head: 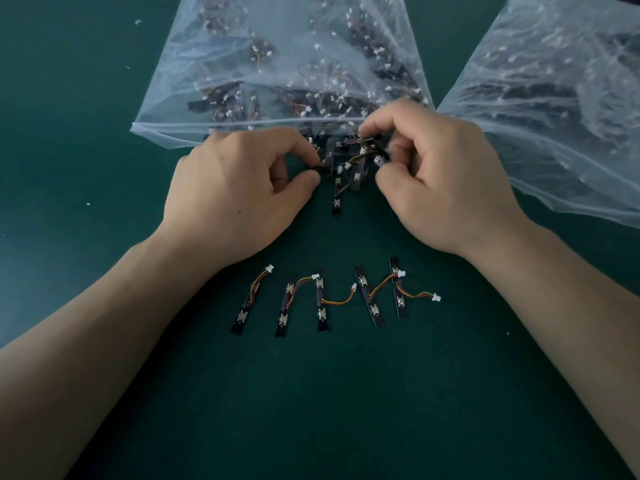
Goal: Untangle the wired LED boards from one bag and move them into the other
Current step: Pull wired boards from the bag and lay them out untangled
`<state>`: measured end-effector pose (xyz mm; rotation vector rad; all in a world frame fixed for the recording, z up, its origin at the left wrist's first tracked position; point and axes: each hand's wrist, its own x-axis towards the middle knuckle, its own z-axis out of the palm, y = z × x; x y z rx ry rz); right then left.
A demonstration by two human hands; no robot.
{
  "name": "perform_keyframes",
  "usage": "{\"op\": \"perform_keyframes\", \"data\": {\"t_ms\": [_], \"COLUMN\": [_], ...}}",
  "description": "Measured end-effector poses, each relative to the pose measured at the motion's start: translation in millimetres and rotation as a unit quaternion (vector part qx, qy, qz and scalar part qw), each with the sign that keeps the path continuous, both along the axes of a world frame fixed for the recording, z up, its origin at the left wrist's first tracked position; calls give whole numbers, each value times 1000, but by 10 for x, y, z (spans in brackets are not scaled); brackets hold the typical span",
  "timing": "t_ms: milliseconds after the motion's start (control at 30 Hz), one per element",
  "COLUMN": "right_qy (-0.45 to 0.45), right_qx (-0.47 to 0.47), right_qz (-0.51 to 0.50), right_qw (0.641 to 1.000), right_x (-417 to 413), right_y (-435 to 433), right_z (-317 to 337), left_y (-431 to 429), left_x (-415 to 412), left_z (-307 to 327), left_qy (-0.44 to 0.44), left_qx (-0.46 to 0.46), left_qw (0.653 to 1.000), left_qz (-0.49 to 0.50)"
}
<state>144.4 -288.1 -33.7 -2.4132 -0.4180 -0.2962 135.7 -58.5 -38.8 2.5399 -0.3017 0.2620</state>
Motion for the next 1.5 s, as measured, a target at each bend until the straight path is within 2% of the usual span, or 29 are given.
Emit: {"op": "perform_keyframes", "data": {"t_ms": [267, 500, 700, 1067, 1333, 1500], "right_qy": [0, -4, 1, -2, -55, -57], "right_qx": [-10, 18, -27, -32, 14, -7], "right_qz": [5, 27, 44, 38, 59, 151], "right_qw": [1000, 999, 999, 999, 997, 987], "right_x": [2, -1, 6, 14, -23, -69], "right_y": [2, -16, -19, -20, -38, -31], "right_z": [-17, -14, -23, -38, -27, -7], "left_y": [22, 7, -14, 15, 24, 21], "left_x": [12, -25, -17, -4, -41, -74], "left_z": [-16, 47, 33, 21, 60, 82], "left_qy": [-4, -21, 20, 4, -32, -48], "left_qx": [-29, -79, -21, -68, -102, -106], "left_qw": [999, 997, 1000, 998, 990, 983], "left_qz": [21, -14, 5, -7, -87, -141]}}
